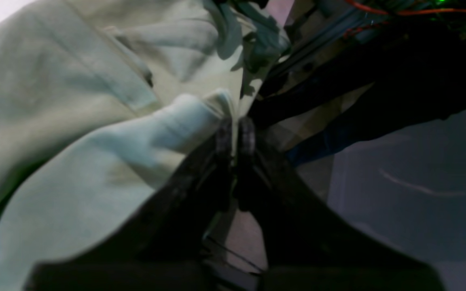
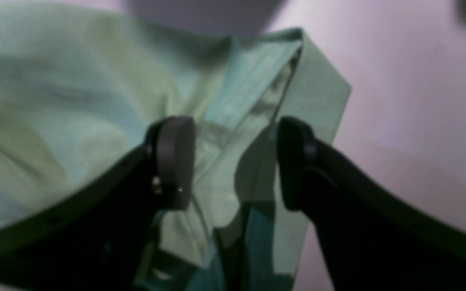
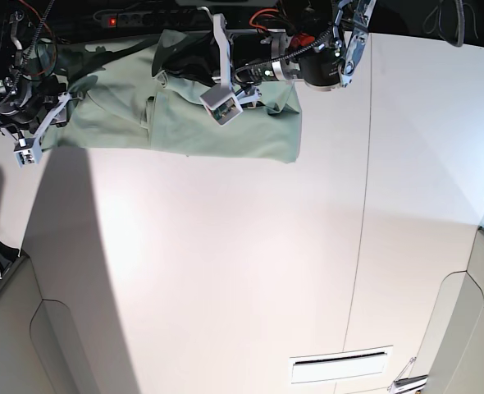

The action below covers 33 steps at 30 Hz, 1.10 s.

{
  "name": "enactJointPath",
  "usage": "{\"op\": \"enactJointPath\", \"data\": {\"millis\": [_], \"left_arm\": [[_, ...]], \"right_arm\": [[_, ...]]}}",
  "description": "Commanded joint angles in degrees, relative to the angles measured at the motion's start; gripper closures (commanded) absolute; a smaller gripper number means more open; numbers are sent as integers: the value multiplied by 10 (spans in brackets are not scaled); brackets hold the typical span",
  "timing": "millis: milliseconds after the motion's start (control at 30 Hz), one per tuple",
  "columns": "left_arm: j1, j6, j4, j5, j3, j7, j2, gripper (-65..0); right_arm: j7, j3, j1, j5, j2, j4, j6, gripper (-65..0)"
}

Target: Fold the T-shirt properly

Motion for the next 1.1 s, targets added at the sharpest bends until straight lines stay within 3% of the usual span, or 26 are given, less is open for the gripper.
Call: {"op": "enactJointPath", "data": {"millis": [0,67,100,167,233,367,567,733,800,933,1067], "left_arm": [[-3,-4,10,-13,2,-5,2,0],[-2,-4,10,-14,2,16,2,0],[-2,-4,10,-14,2,30,2,-38],[-2,-4,10,-14,2,55,2,-179],[-3,-4,11,-8,-3,51,1,-231],[-4,-4,24,-33,-7,52,1,-231],[-4,-4,76,-24,-13,52,1,-230],[-3,-4,80,-15,-36,52,1,-230],[-3,-4,80,-9,-48,52,1,-230],[-4,-4,80,-9,-71,51,1,-230],[-4,-4,80,-9,-83,45,1,-230]], "right_arm": [[9,5,4,4,8,7,0,-321],[9,5,4,5,8,7,0,-321],[9,5,4,4,8,7,0,-321],[10,5,4,4,8,7,1,-321],[15,5,4,4,8,7,2,-321],[16,5,5,5,8,7,2,-321],[15,5,4,2,11,7,20,-320],[15,5,4,-35,55,7,3,-204],[15,8,4,-53,81,7,-18,-229],[19,31,4,-84,121,7,-30,-358],[30,48,4,-73,146,7,-30,-360]]}}
